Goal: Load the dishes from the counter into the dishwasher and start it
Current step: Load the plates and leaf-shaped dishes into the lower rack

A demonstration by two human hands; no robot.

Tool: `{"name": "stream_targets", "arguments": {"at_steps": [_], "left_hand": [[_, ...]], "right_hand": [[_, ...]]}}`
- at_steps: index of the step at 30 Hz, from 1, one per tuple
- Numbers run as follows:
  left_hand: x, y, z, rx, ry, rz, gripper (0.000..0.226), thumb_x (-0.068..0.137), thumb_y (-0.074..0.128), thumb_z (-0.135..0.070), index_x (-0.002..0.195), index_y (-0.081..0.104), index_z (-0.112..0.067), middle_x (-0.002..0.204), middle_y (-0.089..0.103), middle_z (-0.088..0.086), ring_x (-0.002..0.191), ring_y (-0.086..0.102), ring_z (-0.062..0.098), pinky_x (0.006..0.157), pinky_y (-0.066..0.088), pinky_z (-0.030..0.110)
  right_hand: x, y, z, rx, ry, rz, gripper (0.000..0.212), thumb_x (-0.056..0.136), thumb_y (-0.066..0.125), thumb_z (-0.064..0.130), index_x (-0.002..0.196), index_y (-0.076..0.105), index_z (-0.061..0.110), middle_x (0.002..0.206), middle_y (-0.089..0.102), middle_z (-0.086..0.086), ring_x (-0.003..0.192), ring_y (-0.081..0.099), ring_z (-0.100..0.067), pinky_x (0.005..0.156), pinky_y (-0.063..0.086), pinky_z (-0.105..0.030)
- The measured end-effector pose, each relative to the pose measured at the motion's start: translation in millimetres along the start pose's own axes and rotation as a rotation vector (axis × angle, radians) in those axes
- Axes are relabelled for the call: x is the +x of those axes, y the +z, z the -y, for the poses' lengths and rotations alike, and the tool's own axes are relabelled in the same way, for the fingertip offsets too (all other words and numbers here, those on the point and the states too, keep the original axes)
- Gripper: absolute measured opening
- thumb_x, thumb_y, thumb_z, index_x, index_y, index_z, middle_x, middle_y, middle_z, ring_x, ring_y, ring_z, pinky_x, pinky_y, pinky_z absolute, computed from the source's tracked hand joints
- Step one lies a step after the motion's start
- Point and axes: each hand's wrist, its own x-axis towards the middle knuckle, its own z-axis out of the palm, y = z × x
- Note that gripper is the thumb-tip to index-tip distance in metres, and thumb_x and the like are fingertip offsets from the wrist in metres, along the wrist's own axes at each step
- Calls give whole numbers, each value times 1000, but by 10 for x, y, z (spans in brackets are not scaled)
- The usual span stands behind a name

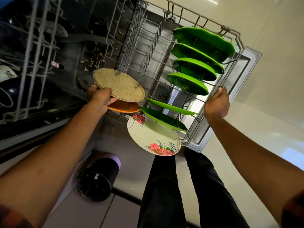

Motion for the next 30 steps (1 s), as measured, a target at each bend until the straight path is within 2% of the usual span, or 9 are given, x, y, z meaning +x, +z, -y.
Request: {"name": "stream_targets", "arguments": {"at_steps": [2, 6, 12, 17, 19, 21, 24, 27, 30], "left_hand": [[7, -34, 38, -1, -11, 8, 40, 89, 64, 5, 122, 51, -13, 129, 58, 9, 110, 63, 29, 58, 61, 31], [-29, -1, 45, 1, 25, 23, 37, 90, 63, 7, 116, 50, -16, 129, 59, 10, 109, 63, 30, 59, 61, 30], [-53, -3, 48, -35, 0, 44, 48, 90, 61, 9, 132, 47, -11, 131, 57, 10, 110, 63, 31, 59, 62, 31], [-65, -37, 53, -44, -18, 73, 41, 91, 63, 4, 127, 52, -13, 131, 58, 13, 110, 64, 34, 60, 61, 32], [-78, -48, 49, -30, -21, 81, 43, 92, 64, -1, 131, 50, -13, 130, 60, 13, 105, 67, 32, 62, 62, 34], [-106, -55, 44, -43, -28, 89, 39, 95, 62, -6, 131, 51, -13, 124, 62, 12, 96, 69, 29, 65, 63, 36], [-171, -74, 49, -42, -25, 89, 27, 97, 60, -9, 123, 53, -12, 110, 66, 12, 86, 71, 24, 65, 62, 34], [-238, -113, 61, -42, -25, 93, 24, 98, 58, -10, 122, 54, -9, 102, 67, 12, 83, 72, 25, 66, 62, 33], [-283, -168, 56, -10, -1, 85, 22, 99, 58, -13, 120, 58, -7, 93, 66, 12, 83, 72, 23, 63, 62, 32]], "right_hand": [[-7, 11, -6, -1, 23, 13, 40, 109, 24, 39, 119, 57, 17, 108, 68, -8, 95, 63, -30, 75, 39, -30], [-16, -36, 5, -62, 44, 50, 39, 110, 24, 39, 119, 55, 17, 99, 67, -8, 80, 53, -23, 72, 38, -31], [-14, -69, 9, -76, 21, 66, 39, 110, 24, 40, 121, 54, 17, 99, 69, -10, 78, 53, -23, 72, 39, -33], [-27, -89, 52, -53, 35, 77, 39, 110, 24, 39, 122, 54, 16, 102, 70, -11, 86, 61, -29, 73, 40, -32], [-35, -98, 61, -42, 36, 89, 39, 111, 25, 39, 124, 54, 16, 104, 70, -11, 84, 58, -25, 74, 40, -32], [-39, -115, 67, -46, 35, 99, 39, 111, 24, 38, 124, 53, 16, 104, 69, -11, 82, 54, -23, 74, 39, -32], [-41, -134, 72, -50, 28, 113, 40, 110, 23, 39, 122, 53, 15, 105, 69, -12, 85, 59, -27, 75, 40, -34], [-37, -168, 89, -41, 33, 135, 40, 110, 23, 39, 120, 53, 14, 105, 68, -12, 89, 61, -31, 75, 40, -34], [-39, -221, 130, -46, 56, 182, 37, 110, 26, 36, 121, 52, 12, 103, 66, -12, 86, 56, -28, 75, 38, -34]]}}
